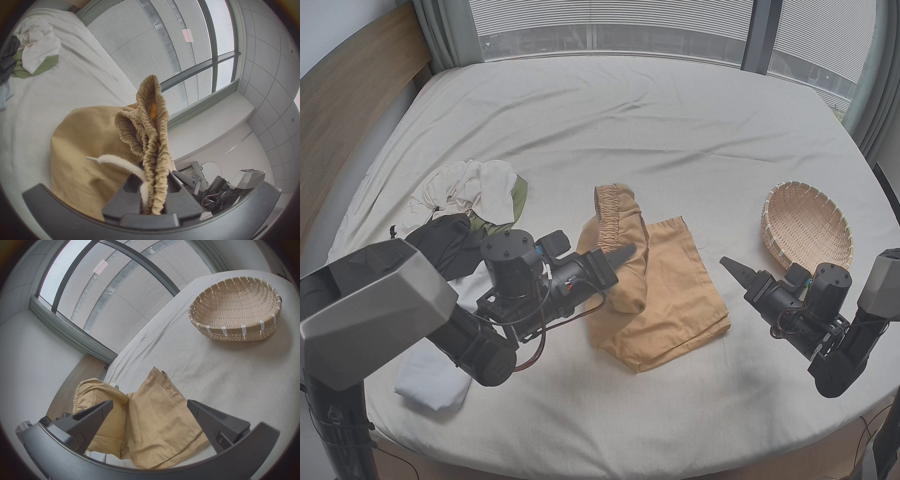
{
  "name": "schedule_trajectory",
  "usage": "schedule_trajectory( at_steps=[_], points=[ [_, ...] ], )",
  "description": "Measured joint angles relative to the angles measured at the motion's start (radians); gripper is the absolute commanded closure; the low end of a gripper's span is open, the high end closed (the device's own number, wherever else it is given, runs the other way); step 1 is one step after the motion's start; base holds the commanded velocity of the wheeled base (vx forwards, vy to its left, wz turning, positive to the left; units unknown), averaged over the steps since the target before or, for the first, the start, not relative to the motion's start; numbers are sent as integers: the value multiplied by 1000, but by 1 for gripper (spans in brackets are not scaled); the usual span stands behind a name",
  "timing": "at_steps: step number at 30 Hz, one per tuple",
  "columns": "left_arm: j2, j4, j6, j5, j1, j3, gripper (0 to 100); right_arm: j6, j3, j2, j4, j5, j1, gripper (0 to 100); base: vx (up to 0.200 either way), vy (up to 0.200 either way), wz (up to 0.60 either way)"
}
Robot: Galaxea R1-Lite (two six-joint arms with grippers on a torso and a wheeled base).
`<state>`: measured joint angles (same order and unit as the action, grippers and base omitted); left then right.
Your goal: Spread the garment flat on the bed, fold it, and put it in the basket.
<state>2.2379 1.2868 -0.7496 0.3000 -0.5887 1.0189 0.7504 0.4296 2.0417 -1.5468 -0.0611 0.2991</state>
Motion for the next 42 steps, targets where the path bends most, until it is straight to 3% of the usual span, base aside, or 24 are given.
schedule_trajectory(
  at_steps=[3, 4, 20, 25, 35, 42],
  points=[
    [29, -4, -1, 8, -9, 33, 100, 9, 0, 0, 0, 3, -2, 0, 0, 0, 0],
    [40, -9, -1, 10, -11, 47, 0, 12, 0, 0, 0, 4, -4, 0, 0, 0, 0],
    [83, -14, 4, -3, -27, 88, 0, 13, -20, 25, 3, 8, -10, 0, 0, 0, 0],
    [73, -15, 65, -43, -22, 48, 0, 13, -48, 51, 4, 8, -9, 0, 0, 0, 0],
    [12, 10, 120, -77, 26, -154, 0, 13, -93, 137, 4, 2, -1, 0, 0, 0, 0],
    [-46, 124, 123, -79, 99, -323, 0, 56, -72, 204, 1, 0, 22, 0, 0, 0, 0]
  ],
)
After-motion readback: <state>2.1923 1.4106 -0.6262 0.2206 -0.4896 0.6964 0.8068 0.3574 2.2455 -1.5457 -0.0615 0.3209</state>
